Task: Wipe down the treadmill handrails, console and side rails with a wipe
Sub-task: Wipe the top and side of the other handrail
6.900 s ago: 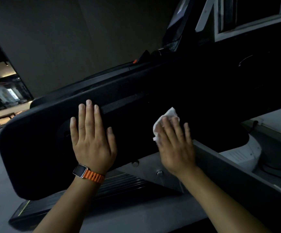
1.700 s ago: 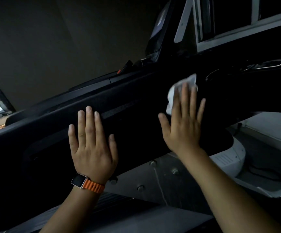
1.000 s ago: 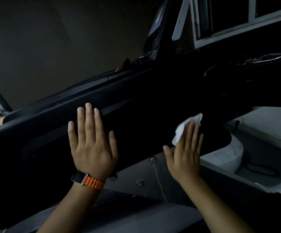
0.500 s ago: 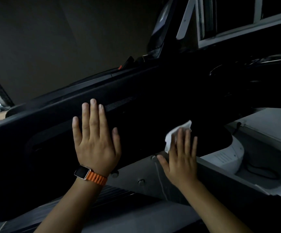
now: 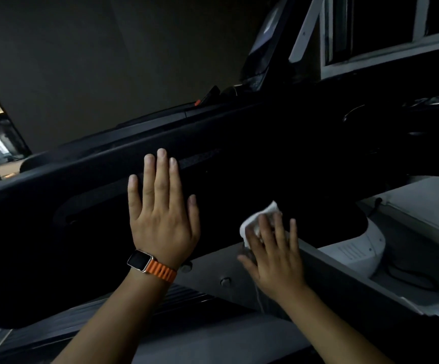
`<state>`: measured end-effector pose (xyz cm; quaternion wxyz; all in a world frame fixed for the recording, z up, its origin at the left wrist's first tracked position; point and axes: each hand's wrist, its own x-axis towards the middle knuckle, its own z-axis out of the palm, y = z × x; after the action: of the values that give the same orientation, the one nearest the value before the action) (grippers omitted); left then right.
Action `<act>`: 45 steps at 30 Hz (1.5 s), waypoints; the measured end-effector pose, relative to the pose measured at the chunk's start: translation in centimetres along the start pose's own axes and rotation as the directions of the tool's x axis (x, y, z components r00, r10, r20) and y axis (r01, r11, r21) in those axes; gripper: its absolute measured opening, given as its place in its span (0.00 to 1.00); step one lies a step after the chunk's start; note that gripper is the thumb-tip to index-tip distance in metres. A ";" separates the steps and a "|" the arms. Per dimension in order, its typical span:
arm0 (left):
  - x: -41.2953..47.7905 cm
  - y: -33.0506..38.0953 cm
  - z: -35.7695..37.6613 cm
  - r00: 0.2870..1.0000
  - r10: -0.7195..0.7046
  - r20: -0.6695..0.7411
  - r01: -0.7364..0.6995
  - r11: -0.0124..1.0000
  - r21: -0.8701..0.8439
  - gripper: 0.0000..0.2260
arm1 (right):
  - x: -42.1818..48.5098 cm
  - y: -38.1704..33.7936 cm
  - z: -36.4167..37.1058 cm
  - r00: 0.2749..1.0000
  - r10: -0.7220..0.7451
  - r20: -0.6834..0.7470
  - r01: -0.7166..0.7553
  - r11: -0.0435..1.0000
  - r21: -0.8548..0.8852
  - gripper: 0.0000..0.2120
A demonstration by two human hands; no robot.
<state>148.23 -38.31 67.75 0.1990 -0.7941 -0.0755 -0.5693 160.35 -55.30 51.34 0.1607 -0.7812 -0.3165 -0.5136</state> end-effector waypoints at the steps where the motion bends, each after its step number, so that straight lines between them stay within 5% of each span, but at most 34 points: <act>1: 0.0 0.0 0.0 1.000 -0.001 0.000 0.001 1.000 0.000 0.28 | -0.4 0.0 0.0 1.000 0.002 0.009 -0.002 1.000 0.000 0.42; 9: 0.0 -0.1 0.0 1.000 0.013 -0.001 -0.013 1.000 -0.004 0.29 | 12.2 -2.7 -5.5 0.996 -0.007 -0.094 0.020 0.991 0.132 0.31; 16: -0.3 -0.3 -0.3 1.000 0.027 0.013 -0.027 0.999 -0.017 0.28 | 1.6 -0.9 -0.5 0.987 -0.159 -0.030 0.157 0.986 -0.047 0.39; 26: -2.1 -5.0 -1.9 0.999 -0.024 0.040 0.025 1.000 -0.019 0.27 | 11.6 -5.1 -4.4 0.991 -0.066 -0.117 0.081 0.988 0.134 0.28; 31: -3.8 -8.4 -1.8 0.998 -0.058 -0.012 0.058 0.998 0.032 0.27 | 6.6 -4.0 -1.7 0.982 -0.170 -0.086 0.173 0.985 0.027 0.31; 38: -4.1 -8.2 -1.3 0.998 -0.049 -0.043 0.050 0.998 0.028 0.27 | 15.4 -8.7 -5.5 0.984 -0.106 -0.140 0.124 0.984 0.127 0.31; 45: -4.1 -8.1 -1.3 0.998 -0.049 -0.030 0.049 0.999 -0.004 0.27 | 5.4 -6.7 -0.4 0.951 -0.300 -0.070 0.293 0.951 -0.098 0.39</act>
<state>142.86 -31.03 66.18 0.1846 -0.7838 -0.0911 -0.5860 157.08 -48.71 55.94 0.0609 -0.7088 -0.4006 -0.5774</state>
